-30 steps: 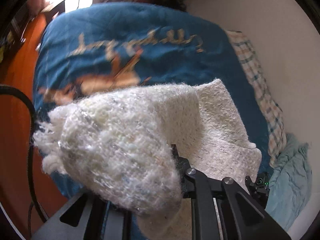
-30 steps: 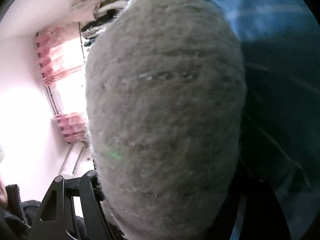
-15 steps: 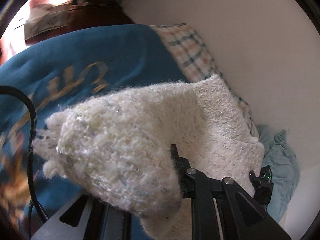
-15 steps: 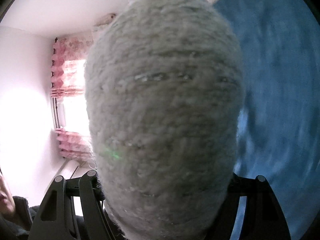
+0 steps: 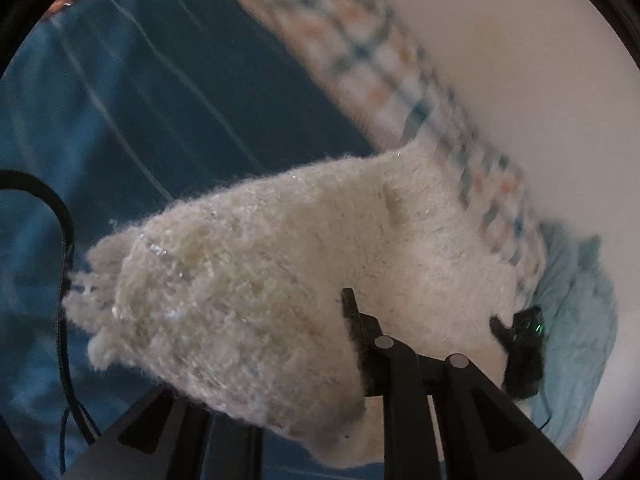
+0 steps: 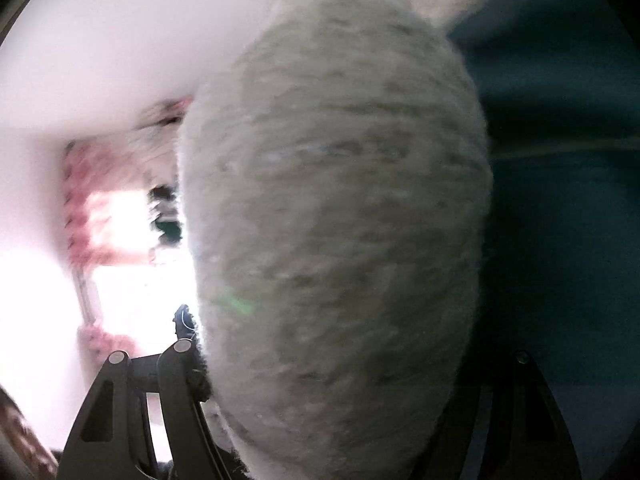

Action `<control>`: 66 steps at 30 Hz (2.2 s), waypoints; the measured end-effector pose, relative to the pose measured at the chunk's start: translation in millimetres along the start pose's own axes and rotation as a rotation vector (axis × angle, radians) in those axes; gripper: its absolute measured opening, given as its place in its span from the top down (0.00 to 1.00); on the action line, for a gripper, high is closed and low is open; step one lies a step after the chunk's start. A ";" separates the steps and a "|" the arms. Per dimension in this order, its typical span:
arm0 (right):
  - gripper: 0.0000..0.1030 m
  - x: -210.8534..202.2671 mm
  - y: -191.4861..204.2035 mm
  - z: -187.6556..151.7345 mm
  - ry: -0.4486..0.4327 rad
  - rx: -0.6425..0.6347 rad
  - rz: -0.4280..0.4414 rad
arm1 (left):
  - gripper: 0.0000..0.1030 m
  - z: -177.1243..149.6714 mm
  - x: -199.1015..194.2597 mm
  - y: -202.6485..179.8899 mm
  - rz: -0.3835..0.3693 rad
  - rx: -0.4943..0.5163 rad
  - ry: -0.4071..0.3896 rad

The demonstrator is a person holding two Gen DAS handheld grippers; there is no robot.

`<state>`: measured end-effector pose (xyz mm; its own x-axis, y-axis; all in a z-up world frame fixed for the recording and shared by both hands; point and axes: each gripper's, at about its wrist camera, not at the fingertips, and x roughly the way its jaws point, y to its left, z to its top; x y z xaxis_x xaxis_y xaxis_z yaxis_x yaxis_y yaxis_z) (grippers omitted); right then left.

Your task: Fold large clothes

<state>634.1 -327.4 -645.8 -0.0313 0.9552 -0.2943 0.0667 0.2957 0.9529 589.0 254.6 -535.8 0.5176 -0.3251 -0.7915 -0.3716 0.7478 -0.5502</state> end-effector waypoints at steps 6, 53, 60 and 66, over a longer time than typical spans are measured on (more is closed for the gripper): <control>0.18 -1.7 27.4 -11.9 -0.035 -0.038 -0.153 | 0.78 -4.3 1.9 -12.9 0.059 0.097 0.027; 0.04 -200.3 701.0 -658.4 -0.747 -0.574 -1.289 | 0.05 -301.0 -572.0 -232.7 0.366 0.642 -0.365; 0.04 -207.6 747.7 -720.5 -0.773 -0.592 -1.263 | 0.05 -324.3 -610.3 -232.6 0.361 0.610 -0.333; 0.04 -207.0 774.5 -751.5 -0.789 -0.581 -1.262 | 0.05 -332.4 -631.3 -233.9 0.335 0.657 -0.359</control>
<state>-57.2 -303.8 207.9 0.7428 -0.0667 -0.6661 0.0210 0.9969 -0.0764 93.0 92.6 4.1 0.7160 0.0970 -0.6914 -0.0802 0.9952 0.0565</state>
